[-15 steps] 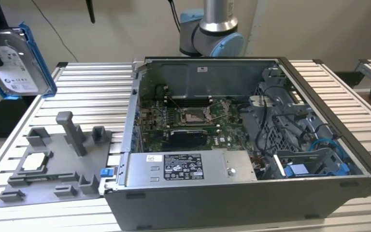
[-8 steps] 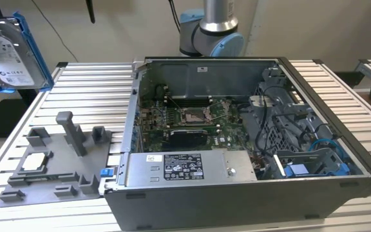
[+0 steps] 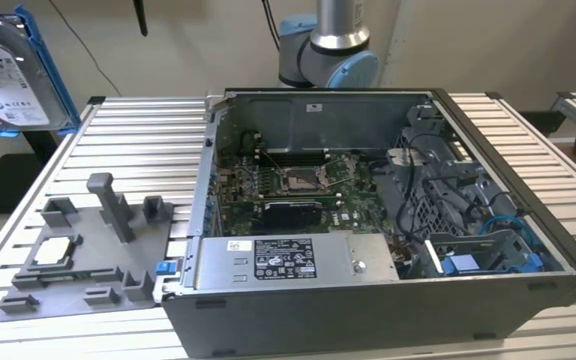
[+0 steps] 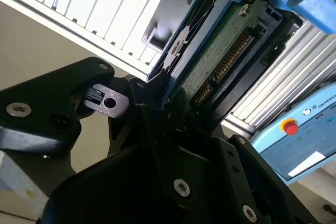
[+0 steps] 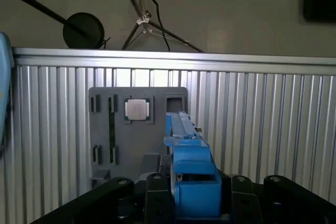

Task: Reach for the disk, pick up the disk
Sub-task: 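Pick up the disk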

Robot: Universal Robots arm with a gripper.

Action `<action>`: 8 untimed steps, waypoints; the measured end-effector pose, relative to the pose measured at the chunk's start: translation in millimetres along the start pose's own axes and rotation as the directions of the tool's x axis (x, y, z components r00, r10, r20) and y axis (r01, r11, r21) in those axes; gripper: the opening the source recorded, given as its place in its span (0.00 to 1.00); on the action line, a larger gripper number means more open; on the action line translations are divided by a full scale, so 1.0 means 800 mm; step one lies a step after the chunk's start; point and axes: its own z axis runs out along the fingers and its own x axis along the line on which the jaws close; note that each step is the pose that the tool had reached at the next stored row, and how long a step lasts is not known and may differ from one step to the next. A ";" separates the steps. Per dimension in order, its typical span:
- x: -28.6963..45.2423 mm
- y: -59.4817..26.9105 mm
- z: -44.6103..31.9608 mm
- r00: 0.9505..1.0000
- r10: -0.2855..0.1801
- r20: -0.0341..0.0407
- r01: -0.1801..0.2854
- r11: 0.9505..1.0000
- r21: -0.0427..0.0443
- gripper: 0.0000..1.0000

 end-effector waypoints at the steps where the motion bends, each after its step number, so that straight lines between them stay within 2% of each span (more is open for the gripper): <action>1: 0.0000 0.000 -0.0030 1.000 0.000 0.000 0.000 1.000 0.000 0.00; 8: -0.0001 0.000 -0.0318 1.000 0.000 0.000 0.000 1.000 0.000 0.00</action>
